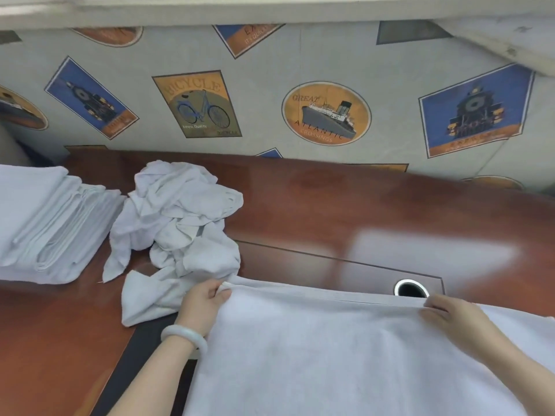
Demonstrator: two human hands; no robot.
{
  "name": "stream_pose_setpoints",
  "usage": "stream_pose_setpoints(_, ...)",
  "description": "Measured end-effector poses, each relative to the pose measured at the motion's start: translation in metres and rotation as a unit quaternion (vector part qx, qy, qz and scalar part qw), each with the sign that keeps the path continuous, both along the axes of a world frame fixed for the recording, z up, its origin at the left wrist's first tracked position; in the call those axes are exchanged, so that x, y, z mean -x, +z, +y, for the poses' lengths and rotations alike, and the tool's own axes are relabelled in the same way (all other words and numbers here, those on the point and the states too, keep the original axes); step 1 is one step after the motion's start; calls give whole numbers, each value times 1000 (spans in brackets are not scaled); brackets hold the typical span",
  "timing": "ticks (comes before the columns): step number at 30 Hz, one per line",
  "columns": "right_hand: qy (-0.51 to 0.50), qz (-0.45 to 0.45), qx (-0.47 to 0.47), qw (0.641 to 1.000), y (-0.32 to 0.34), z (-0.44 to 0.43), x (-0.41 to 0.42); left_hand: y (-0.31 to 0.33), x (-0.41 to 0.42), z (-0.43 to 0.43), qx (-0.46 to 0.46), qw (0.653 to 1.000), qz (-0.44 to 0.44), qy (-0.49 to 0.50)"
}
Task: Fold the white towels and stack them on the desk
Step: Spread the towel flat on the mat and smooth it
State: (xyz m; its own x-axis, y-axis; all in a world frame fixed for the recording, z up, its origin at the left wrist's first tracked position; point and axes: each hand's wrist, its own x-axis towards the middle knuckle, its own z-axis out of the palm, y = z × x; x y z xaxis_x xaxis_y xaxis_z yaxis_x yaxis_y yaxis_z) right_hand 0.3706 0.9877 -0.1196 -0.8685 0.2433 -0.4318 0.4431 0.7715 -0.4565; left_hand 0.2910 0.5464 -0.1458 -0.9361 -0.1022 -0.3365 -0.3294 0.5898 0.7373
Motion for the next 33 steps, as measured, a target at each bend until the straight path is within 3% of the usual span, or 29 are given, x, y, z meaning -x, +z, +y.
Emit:
stream_pose_setpoints(3,9,10,-24,1000,19,17,11,8,7,0,-5,1000,21,10)
stream_pose_setpoints(7,-11,-19,-27,999,-2,10,25,-4,14,16,82,996,32,-14)
stream_pose_setpoints(12,-74,14,-5,997,-30,0,19,-23,11,27,86,992,74,52)
stream_pose_setpoints(18,-80,29,-9,996,-35,-2,16,-31,6,32,86,987,101,93)
stream_pose_setpoints(20,-84,31,-11,996,-35,-2,16,-26,7,35,129,980,112,104)
stream_pose_setpoints(22,-81,30,-13,996,-35,-3,15,-21,-1,49,242,954,169,43)
stream_pose_setpoints(25,-57,17,-24,998,-28,-2,15,-25,-38,94,290,911,253,-148)
stream_pose_setpoints(28,-24,-48,-30,998,-16,16,12,-53,-69,113,360,865,188,-295)
stream_pose_setpoints(30,-3,-84,-60,995,-9,43,4,-67,-71,104,393,846,161,-322)
stream_pose_setpoints(33,64,-130,-149,978,17,72,-9,-67,-66,106,392,849,171,-310)
